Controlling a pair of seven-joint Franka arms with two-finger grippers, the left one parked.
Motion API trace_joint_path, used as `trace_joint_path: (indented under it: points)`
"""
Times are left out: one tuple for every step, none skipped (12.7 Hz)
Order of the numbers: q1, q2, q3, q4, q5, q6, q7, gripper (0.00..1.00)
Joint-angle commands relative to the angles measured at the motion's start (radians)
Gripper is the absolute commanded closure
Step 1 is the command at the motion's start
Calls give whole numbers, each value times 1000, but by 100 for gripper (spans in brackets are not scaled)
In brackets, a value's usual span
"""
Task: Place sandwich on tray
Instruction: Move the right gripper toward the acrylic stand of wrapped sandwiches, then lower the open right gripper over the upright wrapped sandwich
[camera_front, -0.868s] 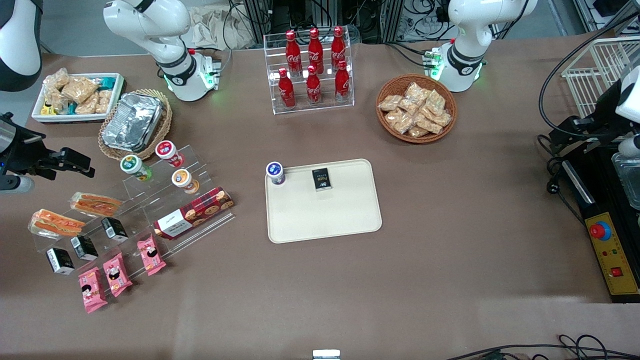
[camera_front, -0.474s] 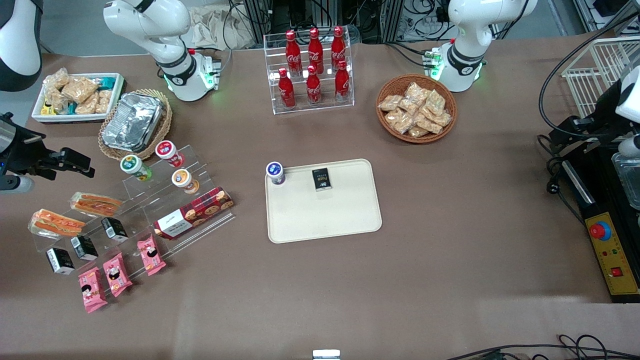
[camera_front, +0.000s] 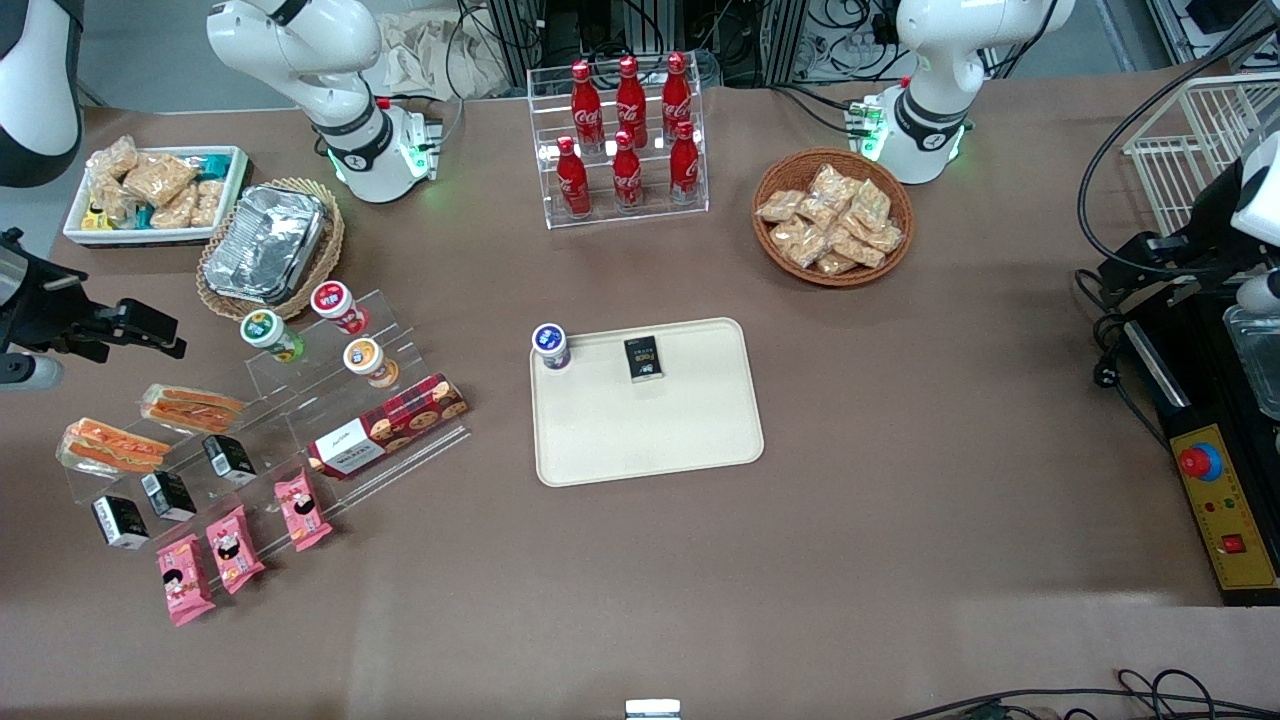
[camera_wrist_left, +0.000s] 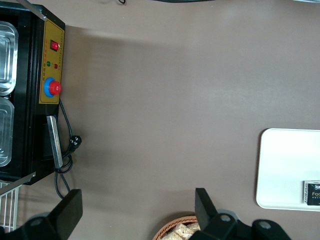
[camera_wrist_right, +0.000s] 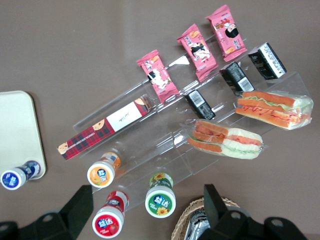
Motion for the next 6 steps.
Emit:
trace_joint_path:
  points:
    - [-8,16,-5,26,-7,7,200,2]
    - [-8,21,-13,32,-3,7,281,2]
    - [-8,24,-33,35,-3,8,334,2]
    - [-11,33,-47,35,-5,31,388,2]
    - [-9,37,-65,35,-16,68,458,2]
    - [-11,54,-70,38,-40,75,519,2]
